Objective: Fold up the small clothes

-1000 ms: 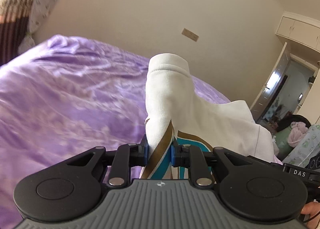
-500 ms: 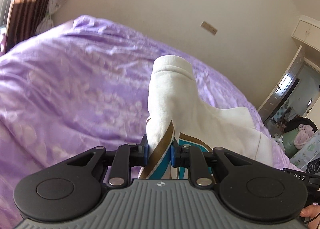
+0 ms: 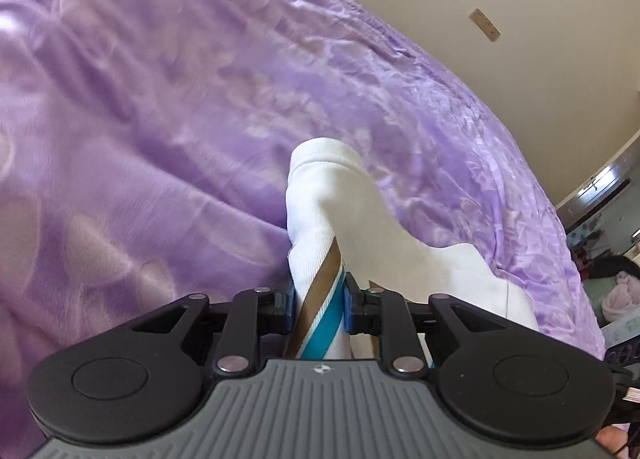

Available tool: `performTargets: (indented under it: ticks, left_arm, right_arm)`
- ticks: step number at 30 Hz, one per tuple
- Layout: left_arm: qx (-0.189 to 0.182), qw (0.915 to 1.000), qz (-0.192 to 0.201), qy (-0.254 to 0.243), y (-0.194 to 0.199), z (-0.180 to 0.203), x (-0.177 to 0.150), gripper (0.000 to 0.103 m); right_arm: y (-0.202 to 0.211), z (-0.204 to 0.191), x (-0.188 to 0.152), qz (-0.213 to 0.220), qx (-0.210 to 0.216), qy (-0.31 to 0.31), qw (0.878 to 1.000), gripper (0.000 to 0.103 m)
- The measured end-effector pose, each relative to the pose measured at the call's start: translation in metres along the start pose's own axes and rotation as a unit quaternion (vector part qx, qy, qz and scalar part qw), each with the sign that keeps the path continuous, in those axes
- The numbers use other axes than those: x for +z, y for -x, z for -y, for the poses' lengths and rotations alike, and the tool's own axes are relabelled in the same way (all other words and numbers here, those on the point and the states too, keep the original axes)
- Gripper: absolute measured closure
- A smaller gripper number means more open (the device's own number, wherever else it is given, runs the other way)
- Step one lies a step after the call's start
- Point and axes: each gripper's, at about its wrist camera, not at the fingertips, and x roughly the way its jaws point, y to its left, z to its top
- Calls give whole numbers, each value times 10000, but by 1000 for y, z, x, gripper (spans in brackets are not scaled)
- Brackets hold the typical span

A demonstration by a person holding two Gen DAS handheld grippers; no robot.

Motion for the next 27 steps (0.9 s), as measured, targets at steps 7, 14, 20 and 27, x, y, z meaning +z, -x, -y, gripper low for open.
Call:
performTargets:
  ticks: [7, 14, 20, 27]
  left_arm:
    - [-525, 9963, -203, 653, -12, -30, 17, 67]
    - [-667, 9931, -198, 947, -36, -38, 39, 64]
    - [-508, 9973, 244, 466, -36, -22, 46, 81]
    - [227, 9992, 181, -268, -44, -6, 44, 72]
  right_arm:
    - [-13, 49, 8, -143, 567, -1243, 9905, 74]
    - [-19, 62, 30, 208, 674, -1511, 9860, 73]
    - [-8, 26, 33, 539, 294, -282, 9977, 84]
    - [-20, 25, 31, 425, -390, 257, 9980, 84]
